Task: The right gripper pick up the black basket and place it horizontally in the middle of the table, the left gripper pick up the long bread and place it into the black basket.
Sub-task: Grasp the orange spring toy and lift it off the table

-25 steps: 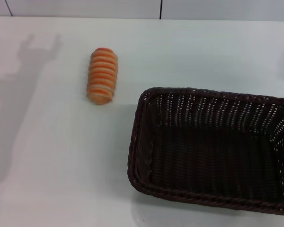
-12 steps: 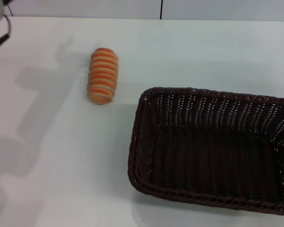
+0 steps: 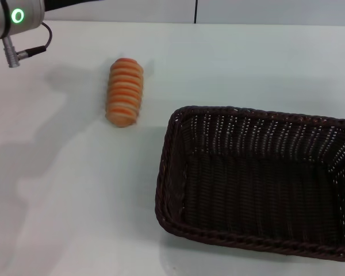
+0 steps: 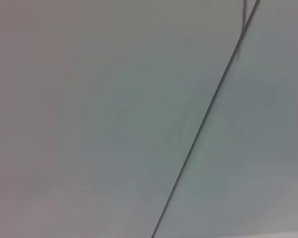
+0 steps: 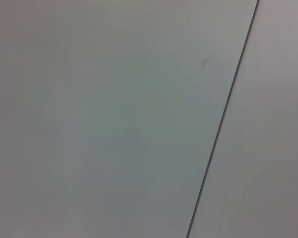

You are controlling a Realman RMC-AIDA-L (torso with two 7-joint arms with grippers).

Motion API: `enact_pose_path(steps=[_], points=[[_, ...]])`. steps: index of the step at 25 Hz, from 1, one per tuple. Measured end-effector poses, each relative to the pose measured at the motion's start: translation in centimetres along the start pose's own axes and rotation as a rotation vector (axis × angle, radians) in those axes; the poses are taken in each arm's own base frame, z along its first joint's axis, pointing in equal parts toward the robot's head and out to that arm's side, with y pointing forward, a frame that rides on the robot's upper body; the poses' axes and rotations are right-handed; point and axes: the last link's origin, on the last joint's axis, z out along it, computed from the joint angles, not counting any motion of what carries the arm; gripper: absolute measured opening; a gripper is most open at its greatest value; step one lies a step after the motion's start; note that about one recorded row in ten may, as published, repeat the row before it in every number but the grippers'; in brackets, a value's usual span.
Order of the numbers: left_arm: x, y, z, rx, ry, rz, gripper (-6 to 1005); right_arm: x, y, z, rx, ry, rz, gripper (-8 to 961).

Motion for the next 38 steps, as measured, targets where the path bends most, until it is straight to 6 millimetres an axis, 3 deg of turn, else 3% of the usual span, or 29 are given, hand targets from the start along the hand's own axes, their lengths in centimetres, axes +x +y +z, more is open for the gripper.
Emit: enact_pose_path(steps=[3,4,13,17,38], points=[[-0.3,-0.1,0.7,0.017,-0.038,-0.002,830,0.3,-0.1,-0.2,0.001,0.010,-0.006,365],[-1.3,-0.2,2.2,0.070,-0.127,0.015,830,0.5,-0.1,-0.3,-0.001,0.016,-0.009,365],[-4.3,-0.5,5.9,0.165,-0.356,0.036,829,1.0,-0.1,-0.5,-0.003,0.027,-0.012,366],[-5.3,-0.3,6.9,0.184,-0.427,0.041,826,1.1,-0.2,-0.6,0.001,0.027,-0.015,366],[-7.4,-0.5,8.5,0.277,-0.499,0.054,774,1.0,-0.3,-0.5,0.005,0.016,-0.019,365]])
